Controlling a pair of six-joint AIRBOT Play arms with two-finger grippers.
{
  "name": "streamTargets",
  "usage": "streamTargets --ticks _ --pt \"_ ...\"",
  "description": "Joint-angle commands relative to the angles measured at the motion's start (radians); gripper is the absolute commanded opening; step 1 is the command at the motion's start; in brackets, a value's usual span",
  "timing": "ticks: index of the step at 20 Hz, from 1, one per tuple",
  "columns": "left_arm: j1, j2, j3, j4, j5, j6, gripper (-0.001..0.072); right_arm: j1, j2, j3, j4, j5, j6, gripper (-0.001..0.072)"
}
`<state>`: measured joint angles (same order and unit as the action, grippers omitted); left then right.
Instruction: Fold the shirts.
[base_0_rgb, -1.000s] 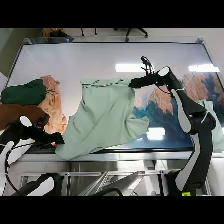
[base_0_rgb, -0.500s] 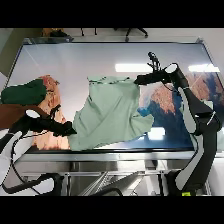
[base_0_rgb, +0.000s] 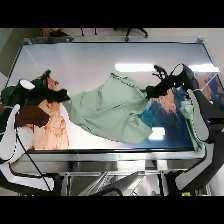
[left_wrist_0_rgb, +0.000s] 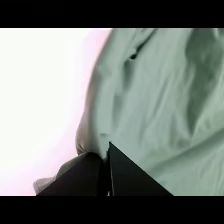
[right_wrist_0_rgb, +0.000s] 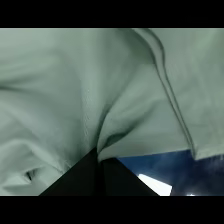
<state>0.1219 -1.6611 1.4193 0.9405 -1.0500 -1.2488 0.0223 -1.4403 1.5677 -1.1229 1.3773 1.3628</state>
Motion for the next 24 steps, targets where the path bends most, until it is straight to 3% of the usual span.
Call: streamTargets --ticks 1,3,4,5,6,11,14,16,19,24 --pt "-0.027 -0.146 0.342 0.025 0.096 -0.044 0.0013 0.091 0.257 -0.375 -0.084 -0.077 0.176 0.0025" --pt "-0.065 -0.228 0.502 0.027 0.109 -0.043 0.0017 0.139 0.397 -0.578 -0.073 -0.295 0.225 0.0046" --pt "-0.082 -0.264 0.570 0.027 0.099 -0.043 0.0037 0.143 0.433 -0.633 -0.049 -0.356 0.226 0.0252" --pt "-0.093 -0.285 0.617 0.028 0.079 -0.043 0.0411 0.139 0.451 -0.652 -0.036 -0.365 0.245 0.0462" --pt "-0.098 -0.292 0.644 0.028 0.066 -0.052 0.0681 0.134 0.458 -0.648 -0.037 -0.340 0.246 0.0477" --pt "0.000 -0.164 0.534 0.030 -0.173 -0.080 0.0684 -0.030 0.545 -0.633 -0.093 -0.286 0.137 0.0478" --pt "0.089 -0.088 0.384 0.029 -0.413 -0.132 0.0683 -0.234 0.502 -0.630 0.005 -0.317 -0.084 0.0478" --pt "0.119 -0.024 0.215 0.029 -0.501 -0.139 0.0672 -0.340 0.425 -0.608 0.142 -0.280 -0.253 0.0478" --pt "0.106 0.102 -0.097 0.029 -0.446 -0.125 0.0673 -0.402 0.290 -0.518 0.299 -0.194 -0.412 0.0478" --pt "-0.020 0.249 -0.497 0.025 -0.209 -0.121 0.0674 -0.373 0.111 -0.376 0.297 -0.138 -0.452 0.0477"
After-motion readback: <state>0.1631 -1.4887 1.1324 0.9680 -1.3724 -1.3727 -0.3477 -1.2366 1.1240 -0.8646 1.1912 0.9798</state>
